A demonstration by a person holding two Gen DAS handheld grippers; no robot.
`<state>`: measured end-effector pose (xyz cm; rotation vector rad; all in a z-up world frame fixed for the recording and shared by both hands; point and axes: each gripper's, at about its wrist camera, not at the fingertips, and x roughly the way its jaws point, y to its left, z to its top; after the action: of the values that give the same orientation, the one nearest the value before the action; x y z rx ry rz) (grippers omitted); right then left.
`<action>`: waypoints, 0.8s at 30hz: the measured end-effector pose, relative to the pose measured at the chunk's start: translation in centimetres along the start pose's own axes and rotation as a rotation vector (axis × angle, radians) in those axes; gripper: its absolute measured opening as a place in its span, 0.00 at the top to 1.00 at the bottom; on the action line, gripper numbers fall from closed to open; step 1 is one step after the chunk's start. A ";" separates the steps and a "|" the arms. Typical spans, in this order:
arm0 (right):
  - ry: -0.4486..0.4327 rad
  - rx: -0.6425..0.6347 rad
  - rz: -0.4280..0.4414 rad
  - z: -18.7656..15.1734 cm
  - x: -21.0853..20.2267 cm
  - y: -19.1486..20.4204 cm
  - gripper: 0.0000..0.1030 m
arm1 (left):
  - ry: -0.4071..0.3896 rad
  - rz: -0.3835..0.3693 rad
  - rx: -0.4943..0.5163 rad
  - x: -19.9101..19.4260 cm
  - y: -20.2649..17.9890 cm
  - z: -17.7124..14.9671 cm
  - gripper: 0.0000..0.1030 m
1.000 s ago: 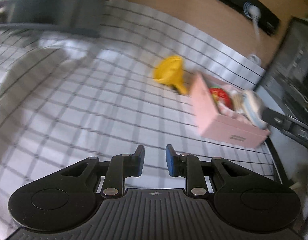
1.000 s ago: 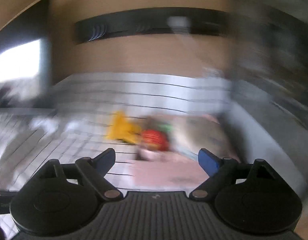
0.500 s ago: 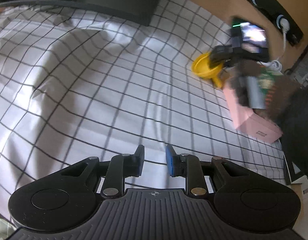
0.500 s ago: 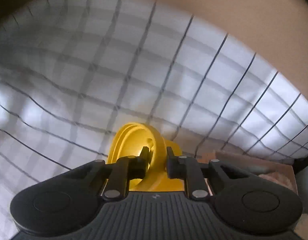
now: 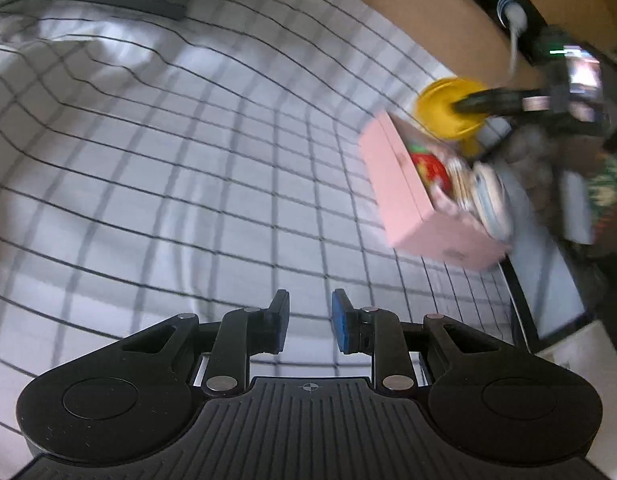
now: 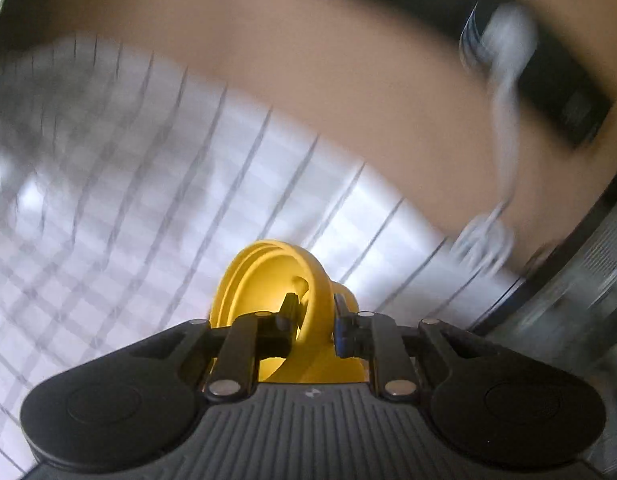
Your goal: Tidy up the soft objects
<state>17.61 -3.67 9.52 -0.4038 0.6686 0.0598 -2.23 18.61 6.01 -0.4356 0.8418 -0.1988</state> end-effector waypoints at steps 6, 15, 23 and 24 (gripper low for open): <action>-0.065 0.037 0.001 -3.0 -0.5 -0.3 0.53 | 0.060 0.013 0.055 1.6 -3.0 -1.7 0.75; -0.312 0.247 0.059 -10.7 -14.2 -5.6 0.20 | 0.030 0.082 0.155 3.5 -7.7 -3.3 0.75; -0.110 0.349 0.141 -22.7 -13.5 -3.8 0.20 | -0.097 0.165 0.259 6.3 -12.8 -6.8 0.75; -0.086 0.370 0.148 -23.4 -12.8 -3.8 0.20 | -0.103 0.168 0.271 6.5 -13.1 -7.2 0.75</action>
<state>-5.57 -15.16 2.04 0.0049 0.6082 0.0914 -3.42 2.52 3.23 -0.1191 0.7339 -0.1308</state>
